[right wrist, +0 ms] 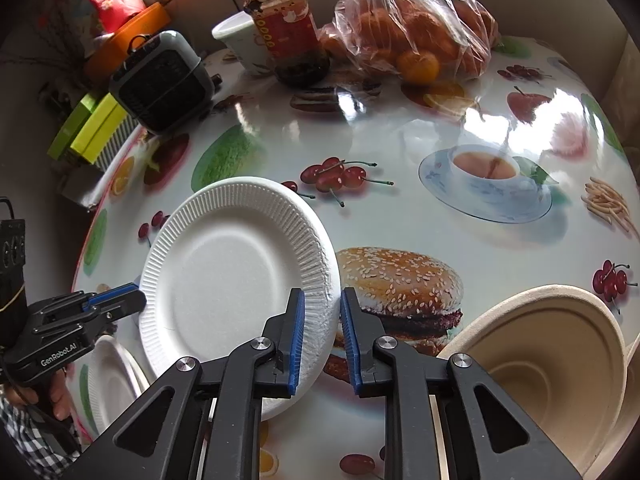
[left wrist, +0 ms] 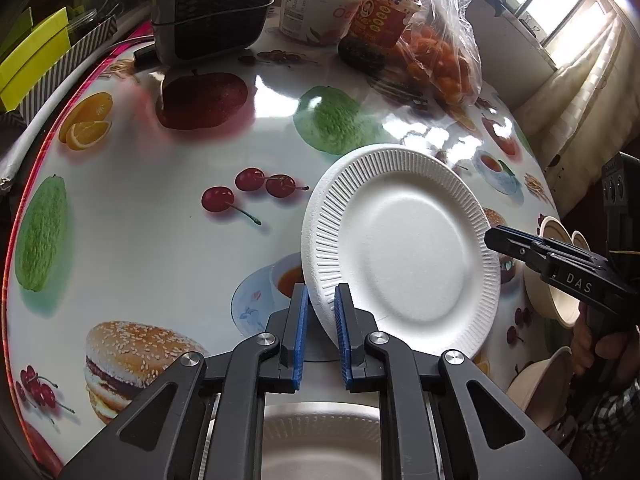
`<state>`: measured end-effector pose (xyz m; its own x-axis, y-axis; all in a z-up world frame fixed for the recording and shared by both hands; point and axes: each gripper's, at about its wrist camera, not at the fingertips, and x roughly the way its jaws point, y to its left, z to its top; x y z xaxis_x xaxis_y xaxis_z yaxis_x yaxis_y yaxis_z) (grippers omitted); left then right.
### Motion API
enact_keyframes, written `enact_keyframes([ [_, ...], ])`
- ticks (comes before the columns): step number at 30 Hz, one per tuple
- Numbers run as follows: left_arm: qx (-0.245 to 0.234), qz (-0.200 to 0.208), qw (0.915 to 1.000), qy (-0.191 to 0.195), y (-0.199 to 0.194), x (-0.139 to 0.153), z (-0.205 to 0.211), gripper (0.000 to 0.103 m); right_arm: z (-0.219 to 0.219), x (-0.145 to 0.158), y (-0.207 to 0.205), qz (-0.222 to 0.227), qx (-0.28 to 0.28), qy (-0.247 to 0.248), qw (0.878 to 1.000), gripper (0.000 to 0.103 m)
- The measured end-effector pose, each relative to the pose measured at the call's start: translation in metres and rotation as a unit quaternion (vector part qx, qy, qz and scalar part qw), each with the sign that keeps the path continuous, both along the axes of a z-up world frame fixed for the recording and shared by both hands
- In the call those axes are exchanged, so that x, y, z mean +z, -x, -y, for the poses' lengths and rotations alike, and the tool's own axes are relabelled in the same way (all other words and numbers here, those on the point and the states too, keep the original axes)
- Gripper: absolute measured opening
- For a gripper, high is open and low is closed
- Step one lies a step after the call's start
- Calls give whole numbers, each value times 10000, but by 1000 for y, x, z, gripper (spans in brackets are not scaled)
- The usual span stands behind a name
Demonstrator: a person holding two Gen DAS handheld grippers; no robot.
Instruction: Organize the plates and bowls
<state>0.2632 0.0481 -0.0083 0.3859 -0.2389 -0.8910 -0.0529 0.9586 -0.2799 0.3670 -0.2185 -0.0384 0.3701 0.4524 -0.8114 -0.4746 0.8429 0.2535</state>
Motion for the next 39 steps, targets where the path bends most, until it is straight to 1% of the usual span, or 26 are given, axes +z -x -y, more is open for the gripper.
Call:
enact_keyframes([
  [19, 13, 34, 10000, 24, 0, 2, 0, 14, 4, 1, -2, -8, -23, -43, 10000, 17],
  [39, 85, 212, 9997, 19, 11, 17, -5, 14, 6, 17, 16, 167, 6, -154, 9997, 17],
])
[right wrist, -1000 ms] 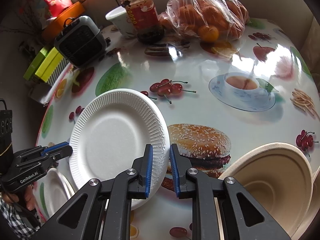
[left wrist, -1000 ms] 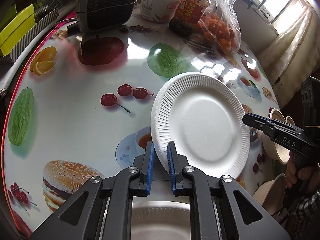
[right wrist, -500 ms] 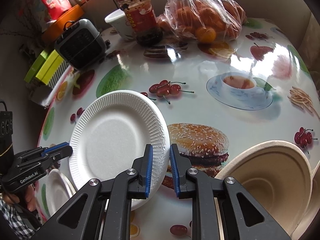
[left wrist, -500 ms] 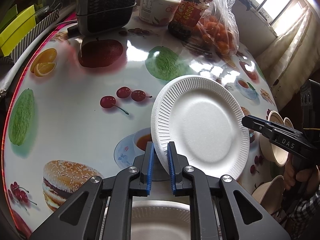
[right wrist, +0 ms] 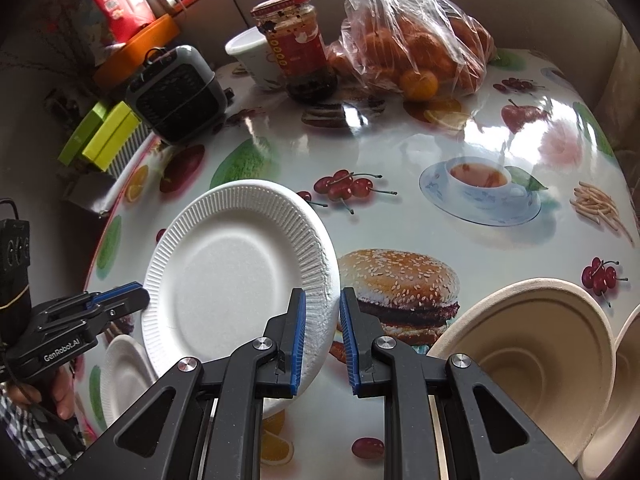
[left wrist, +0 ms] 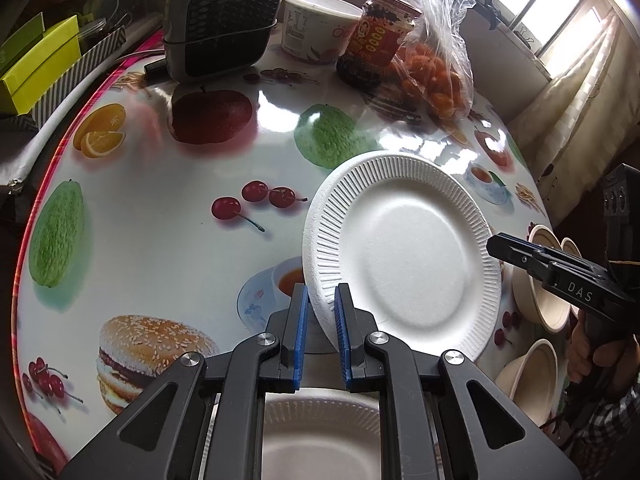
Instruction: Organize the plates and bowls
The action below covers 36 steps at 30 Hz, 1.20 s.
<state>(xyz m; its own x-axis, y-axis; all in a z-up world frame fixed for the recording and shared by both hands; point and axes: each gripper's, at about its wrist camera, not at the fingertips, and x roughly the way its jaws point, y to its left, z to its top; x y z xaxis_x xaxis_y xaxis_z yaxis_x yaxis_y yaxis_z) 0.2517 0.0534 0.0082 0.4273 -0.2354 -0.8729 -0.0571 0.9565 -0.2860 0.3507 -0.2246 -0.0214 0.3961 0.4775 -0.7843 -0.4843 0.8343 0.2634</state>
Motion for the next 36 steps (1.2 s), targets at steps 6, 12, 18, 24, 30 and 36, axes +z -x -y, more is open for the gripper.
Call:
enact_keyframes([
  [6, 25, 87, 10000, 11, 6, 7, -2, 14, 0, 7, 7, 66, 20, -12, 10000, 17],
  [12, 44, 142, 9999, -6, 13, 12, -4, 14, -1, 12, 16, 134, 58, -26, 9999, 17],
  [18, 64, 175, 9998, -10, 22, 15, -7, 14, -2, 16, 25, 158, 93, -70, 9998, 17],
  [24, 113, 214, 9997, 11, 34, 18, -11, 14, -5, 20, 37, 223, 148, -60, 9996, 17],
  [30, 170, 265, 9995, 27, 49, 22, -17, 14, -7, 22, 53, 259, 213, -80, 9994, 17],
  [36, 210, 324, 9993, 5, 65, 25, -22, 14, -10, 21, 69, 264, 271, -124, 9992, 17],
])
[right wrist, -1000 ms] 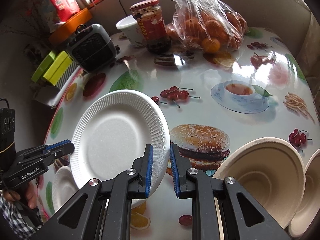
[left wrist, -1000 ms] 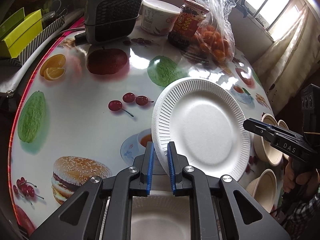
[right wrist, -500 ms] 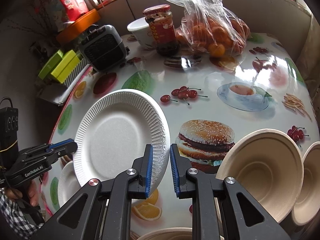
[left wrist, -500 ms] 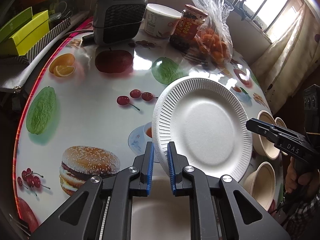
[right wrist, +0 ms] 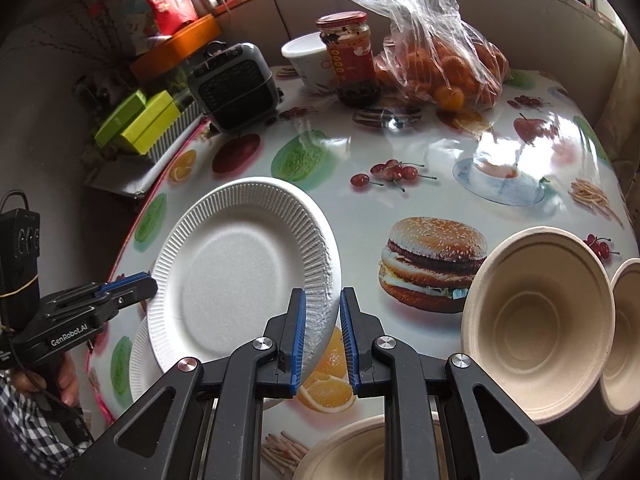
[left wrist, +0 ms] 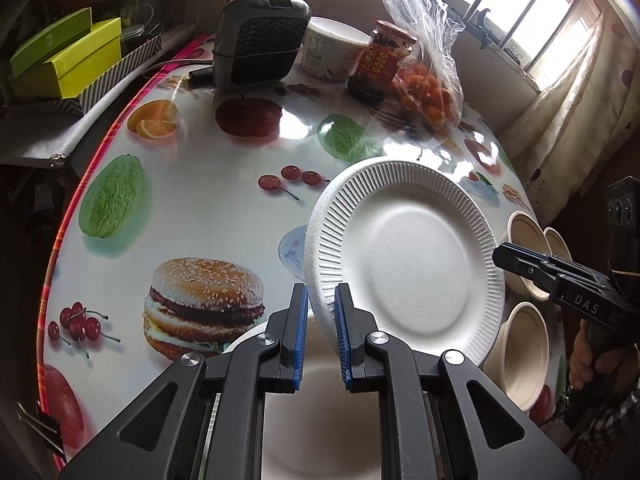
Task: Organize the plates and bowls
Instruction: 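Carry the held white plates with both grippers over the plate stack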
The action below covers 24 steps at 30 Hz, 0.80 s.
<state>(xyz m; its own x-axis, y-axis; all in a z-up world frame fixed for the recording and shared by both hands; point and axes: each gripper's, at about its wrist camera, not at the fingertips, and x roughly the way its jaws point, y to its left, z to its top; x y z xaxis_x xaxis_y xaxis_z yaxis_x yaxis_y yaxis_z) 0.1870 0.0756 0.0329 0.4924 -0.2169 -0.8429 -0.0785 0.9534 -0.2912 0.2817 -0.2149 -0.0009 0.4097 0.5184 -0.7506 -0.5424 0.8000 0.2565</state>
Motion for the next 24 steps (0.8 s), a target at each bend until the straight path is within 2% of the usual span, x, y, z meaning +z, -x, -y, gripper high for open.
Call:
enact_keyframes([
  [24, 211, 56, 9998, 12, 47, -4, -22, 14, -16, -5, 49, 40, 296, -43, 9995, 17],
])
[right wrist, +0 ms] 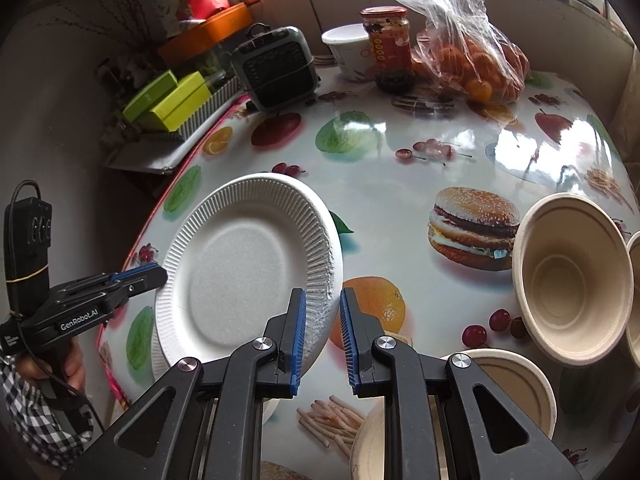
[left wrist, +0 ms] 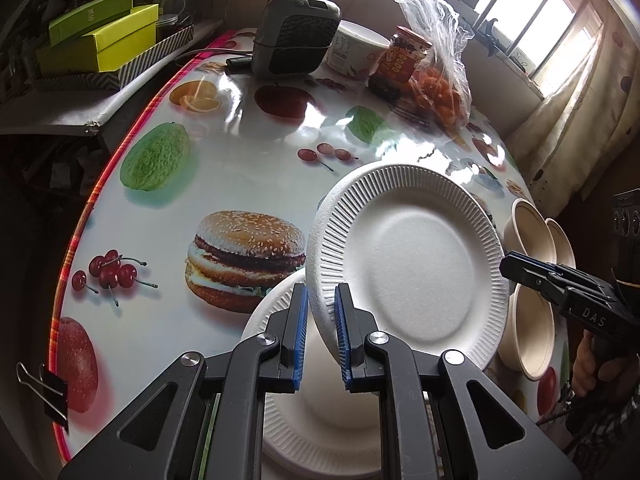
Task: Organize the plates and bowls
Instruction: 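Carry the held white plates with both grippers over the plate stack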
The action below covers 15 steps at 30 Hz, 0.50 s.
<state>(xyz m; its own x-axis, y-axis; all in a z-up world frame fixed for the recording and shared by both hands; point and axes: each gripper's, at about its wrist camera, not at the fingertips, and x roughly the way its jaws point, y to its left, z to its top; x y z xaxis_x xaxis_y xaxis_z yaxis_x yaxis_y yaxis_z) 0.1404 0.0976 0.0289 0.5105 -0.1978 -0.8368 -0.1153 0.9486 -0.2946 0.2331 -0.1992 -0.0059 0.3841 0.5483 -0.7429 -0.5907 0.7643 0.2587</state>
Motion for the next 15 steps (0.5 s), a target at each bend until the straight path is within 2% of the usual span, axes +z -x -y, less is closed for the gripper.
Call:
enact_keyframes([
  [15, 165, 24, 9999, 32, 28, -5, -12, 14, -8, -9, 26, -23, 169, 22, 9999, 17],
])
